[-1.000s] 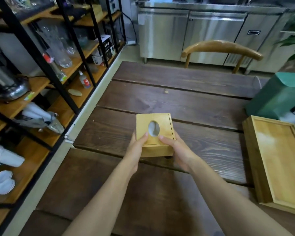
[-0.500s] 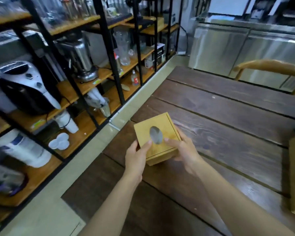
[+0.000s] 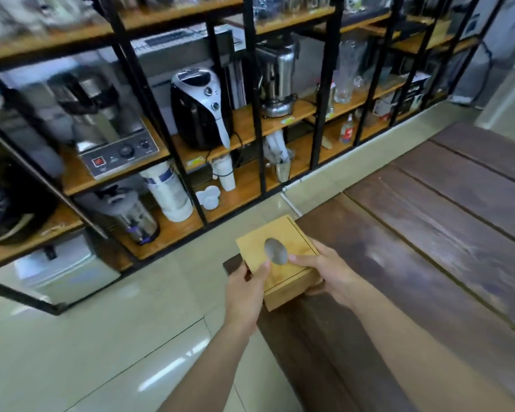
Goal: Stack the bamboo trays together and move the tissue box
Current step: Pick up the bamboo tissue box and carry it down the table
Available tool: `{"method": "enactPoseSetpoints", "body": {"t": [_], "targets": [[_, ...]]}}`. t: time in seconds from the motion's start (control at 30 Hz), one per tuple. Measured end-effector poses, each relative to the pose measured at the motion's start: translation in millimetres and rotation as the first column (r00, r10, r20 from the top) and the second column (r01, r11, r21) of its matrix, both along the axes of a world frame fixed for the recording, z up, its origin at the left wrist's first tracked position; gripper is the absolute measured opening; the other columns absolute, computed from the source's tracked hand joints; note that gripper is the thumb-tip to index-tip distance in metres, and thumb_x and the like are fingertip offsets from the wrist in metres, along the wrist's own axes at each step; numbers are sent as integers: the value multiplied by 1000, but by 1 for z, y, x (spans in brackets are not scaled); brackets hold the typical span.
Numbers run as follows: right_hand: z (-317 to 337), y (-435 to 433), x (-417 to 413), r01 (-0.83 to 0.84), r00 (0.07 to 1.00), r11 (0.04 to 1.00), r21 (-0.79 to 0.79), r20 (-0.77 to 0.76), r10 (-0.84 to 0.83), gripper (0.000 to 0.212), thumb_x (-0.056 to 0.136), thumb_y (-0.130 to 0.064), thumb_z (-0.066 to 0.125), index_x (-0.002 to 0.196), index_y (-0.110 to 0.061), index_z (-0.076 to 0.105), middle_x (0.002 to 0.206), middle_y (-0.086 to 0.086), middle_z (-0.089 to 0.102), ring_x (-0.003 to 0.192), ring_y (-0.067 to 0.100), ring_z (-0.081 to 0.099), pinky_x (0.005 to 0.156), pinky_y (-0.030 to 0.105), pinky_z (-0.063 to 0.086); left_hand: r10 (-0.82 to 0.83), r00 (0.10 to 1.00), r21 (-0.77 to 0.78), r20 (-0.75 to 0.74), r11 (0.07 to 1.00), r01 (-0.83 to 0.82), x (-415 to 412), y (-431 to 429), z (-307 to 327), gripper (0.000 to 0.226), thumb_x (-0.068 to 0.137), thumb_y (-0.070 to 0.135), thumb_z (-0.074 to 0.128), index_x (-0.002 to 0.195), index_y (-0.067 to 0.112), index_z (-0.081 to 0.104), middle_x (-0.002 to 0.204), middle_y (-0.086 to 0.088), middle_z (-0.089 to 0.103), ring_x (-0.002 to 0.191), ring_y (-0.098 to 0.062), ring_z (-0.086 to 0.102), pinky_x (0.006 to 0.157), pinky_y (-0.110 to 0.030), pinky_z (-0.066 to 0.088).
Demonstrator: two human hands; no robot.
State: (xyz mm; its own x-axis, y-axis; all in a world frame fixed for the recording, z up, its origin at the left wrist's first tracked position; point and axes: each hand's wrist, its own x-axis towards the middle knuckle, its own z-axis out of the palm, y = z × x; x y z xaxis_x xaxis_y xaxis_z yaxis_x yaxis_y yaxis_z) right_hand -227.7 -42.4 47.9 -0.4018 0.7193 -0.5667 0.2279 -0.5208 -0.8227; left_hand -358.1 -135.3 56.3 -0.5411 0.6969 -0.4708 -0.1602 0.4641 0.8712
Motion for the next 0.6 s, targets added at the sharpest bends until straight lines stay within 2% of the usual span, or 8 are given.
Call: {"method": "enactPoseSetpoints", "body": {"t": [0.13, 0.27, 0.4, 0.47, 0.53, 0.6], "targets": [[-7, -4, -7, -52, 997, 999, -3, 54, 52, 57, 69, -33, 73, 121, -42, 51, 114, -6, 62, 106, 23, 53, 86, 50, 45, 19, 1000, -16, 20, 1000, -19, -5, -10, -5, 27, 87, 35, 63, 111, 23, 63, 110, 3, 65, 116, -27, 55, 99, -53, 47], [-10, -6, -5, -63, 990, 997, 41, 126, 58, 46, 74, -31, 70, 117, -37, 54, 107, -9, 64, 98, 14, 55, 78, 41, 44, -23, 1000, -36, -4, 999, 23, -2, -15, -12, 43, 88, 33, 63, 128, 19, 57, 125, -7, 60, 121, -29, 54, 99, -52, 48], [-13, -5, -5, -55, 991, 996, 64, 124, 47, 49, 74, -34, 69, 120, -35, 52, 111, -8, 62, 105, 19, 53, 85, 45, 42, -35, 999, -37, -19, 999, 34, -2, -11, -19, 40, 88, 32, 62, 125, 21, 55, 124, -5, 58, 115, -25, 56, 96, -48, 51], [-16, -6, -4, -56, 991, 995, 79, 122, 46, 51, 74, -35, 69, 122, -32, 52, 112, -6, 62, 104, 18, 54, 82, 42, 43, -21, 999, -62, -49, 998, 17, -1, -7, -23, 45, 87, 33, 63, 128, 20, 50, 125, -2, 55, 109, -21, 54, 91, -40, 51], [-17, -9, -2, -59, 990, 991, 117, 136, 43, 52, 76, -37, 68, 124, -26, 51, 115, -4, 62, 104, 16, 56, 80, 37, 45, -17, 991, -106, -130, 994, 3, 0, -6, -24, 55, 87, 34, 63, 135, 17, 42, 126, -1, 50, 108, -20, 51, 85, -34, 46], [-17, -7, 5, -102, 974, 978, 181, 217, 62, 60, 78, -41, 65, 131, -20, 45, 130, 1, 55, 115, 20, 51, 94, 39, 44, -49, 927, -136, -371, 991, -2, -2, -5, -24, 64, 86, 35, 63, 140, 14, 36, 137, -7, 44, 121, -27, 48, 94, -38, 46]]}}
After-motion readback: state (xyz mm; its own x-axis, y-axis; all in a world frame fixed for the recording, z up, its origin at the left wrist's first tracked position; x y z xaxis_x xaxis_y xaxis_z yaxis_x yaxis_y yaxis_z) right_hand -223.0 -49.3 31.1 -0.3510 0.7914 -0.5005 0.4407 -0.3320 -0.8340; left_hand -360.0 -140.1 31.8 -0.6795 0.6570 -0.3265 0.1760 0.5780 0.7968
